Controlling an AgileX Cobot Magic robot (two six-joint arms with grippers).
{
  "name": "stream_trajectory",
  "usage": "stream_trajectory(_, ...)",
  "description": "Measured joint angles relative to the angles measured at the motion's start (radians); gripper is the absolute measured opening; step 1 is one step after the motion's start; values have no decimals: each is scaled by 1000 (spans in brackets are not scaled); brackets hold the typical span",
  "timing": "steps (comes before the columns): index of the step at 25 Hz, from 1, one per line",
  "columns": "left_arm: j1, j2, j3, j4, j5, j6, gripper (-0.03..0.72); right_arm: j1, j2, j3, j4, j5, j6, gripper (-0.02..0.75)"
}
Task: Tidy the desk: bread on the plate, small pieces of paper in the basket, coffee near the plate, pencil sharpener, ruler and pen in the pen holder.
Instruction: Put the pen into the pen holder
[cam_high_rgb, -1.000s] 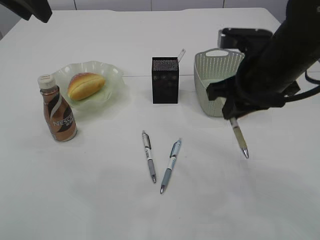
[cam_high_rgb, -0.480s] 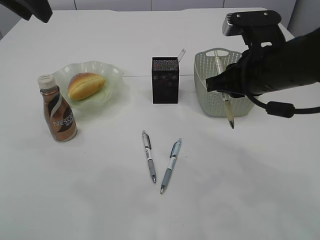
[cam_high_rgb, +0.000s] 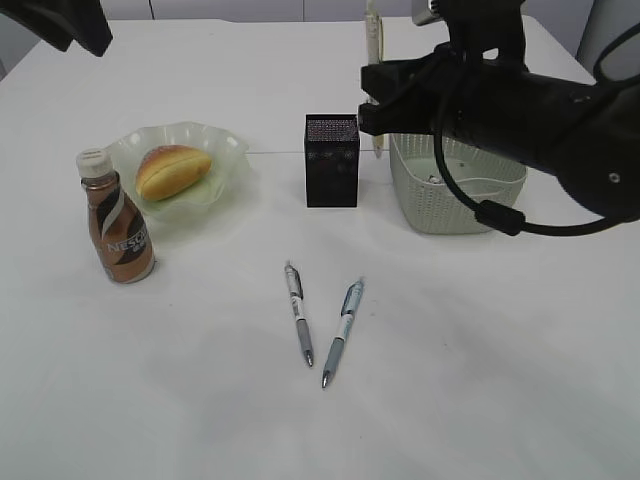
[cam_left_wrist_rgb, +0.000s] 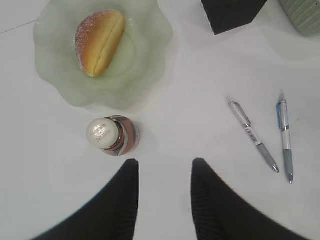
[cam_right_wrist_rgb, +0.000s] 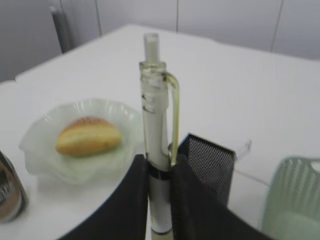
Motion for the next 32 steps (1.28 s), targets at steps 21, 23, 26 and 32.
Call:
stream_trajectory(21,0,12,0,11,0,0,245,-7,449,-382,181,-344,-184,88)
stream_trajectory(23,0,12,0,12,0,0,245,-10,485,-433,186,-342,-187,88)
stream_trajectory(26,0,12,0,12,0,0,244,-11,536,-503,209,-311,-187,88)
stream_trajectory(32,0,12,0,14,0,0,243,-32,613,-605,230,-211,-189,88)
